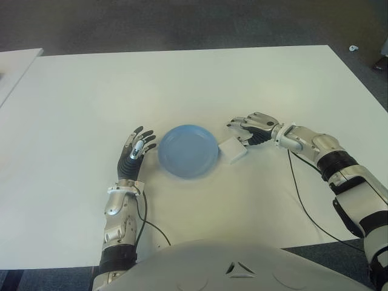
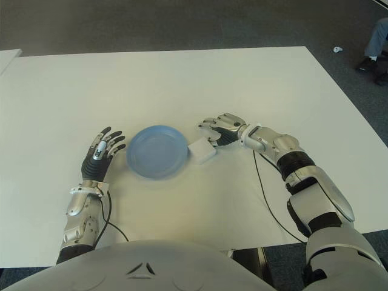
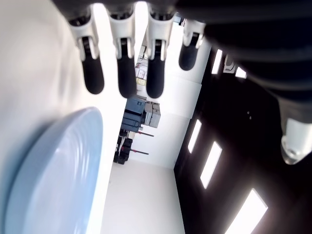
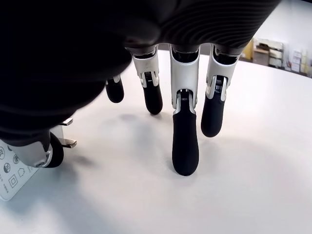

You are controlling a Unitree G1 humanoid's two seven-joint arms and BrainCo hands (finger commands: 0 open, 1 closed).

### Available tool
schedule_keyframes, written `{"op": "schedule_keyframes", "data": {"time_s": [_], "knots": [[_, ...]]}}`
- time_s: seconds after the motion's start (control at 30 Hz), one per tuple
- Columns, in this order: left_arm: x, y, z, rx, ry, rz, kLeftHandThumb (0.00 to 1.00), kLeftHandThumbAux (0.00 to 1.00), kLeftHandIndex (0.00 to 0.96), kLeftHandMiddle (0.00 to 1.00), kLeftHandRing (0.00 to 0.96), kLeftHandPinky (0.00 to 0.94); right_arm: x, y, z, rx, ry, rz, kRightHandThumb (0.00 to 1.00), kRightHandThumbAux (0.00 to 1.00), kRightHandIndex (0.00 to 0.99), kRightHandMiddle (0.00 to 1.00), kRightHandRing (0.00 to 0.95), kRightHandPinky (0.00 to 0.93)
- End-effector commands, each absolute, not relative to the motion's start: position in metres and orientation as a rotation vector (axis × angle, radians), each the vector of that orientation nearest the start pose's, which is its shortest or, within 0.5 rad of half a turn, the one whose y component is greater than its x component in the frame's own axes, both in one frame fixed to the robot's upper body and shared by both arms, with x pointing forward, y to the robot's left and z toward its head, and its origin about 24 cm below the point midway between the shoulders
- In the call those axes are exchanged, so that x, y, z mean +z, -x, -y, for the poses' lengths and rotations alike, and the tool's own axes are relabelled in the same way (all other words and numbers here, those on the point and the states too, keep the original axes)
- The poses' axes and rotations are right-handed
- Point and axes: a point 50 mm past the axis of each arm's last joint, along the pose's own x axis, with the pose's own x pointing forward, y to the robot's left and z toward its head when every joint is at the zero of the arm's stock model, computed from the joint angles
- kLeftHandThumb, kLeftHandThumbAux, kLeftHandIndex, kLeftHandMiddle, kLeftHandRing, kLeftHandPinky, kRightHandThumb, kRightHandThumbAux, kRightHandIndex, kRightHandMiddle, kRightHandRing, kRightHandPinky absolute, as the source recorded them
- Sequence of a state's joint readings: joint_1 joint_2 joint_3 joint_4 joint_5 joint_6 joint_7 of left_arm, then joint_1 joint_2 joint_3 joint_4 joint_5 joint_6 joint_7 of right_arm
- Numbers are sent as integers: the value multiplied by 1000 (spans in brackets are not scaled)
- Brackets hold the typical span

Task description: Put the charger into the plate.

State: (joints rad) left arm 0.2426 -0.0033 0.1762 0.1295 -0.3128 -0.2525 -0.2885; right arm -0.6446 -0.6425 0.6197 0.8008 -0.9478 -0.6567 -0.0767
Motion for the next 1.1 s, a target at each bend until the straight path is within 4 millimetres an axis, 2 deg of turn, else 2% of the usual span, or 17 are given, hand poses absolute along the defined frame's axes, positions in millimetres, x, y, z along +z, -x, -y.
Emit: {"op": "schedule_keyframes", "data": {"time_s": [0.03, 0.6, 1.1], "knots": [[-14, -185, -197, 58, 266, -60, 3, 478, 153, 258, 268, 281, 30, -317, 176, 920, 1654, 290, 614, 381, 32, 133, 203, 319], [-15, -195, -197, -27, 309, -70, 0, 473, 126, 238, 252, 269, 25, -315, 173, 891, 1607, 234, 647, 381, 46, 125, 183, 281], [-20, -201, -197, -42, 357, -79, 16, 474, 112, 228, 244, 264, 31, -318, 189, 867, 1658, 211, 648, 387, 54, 124, 181, 285]]}}
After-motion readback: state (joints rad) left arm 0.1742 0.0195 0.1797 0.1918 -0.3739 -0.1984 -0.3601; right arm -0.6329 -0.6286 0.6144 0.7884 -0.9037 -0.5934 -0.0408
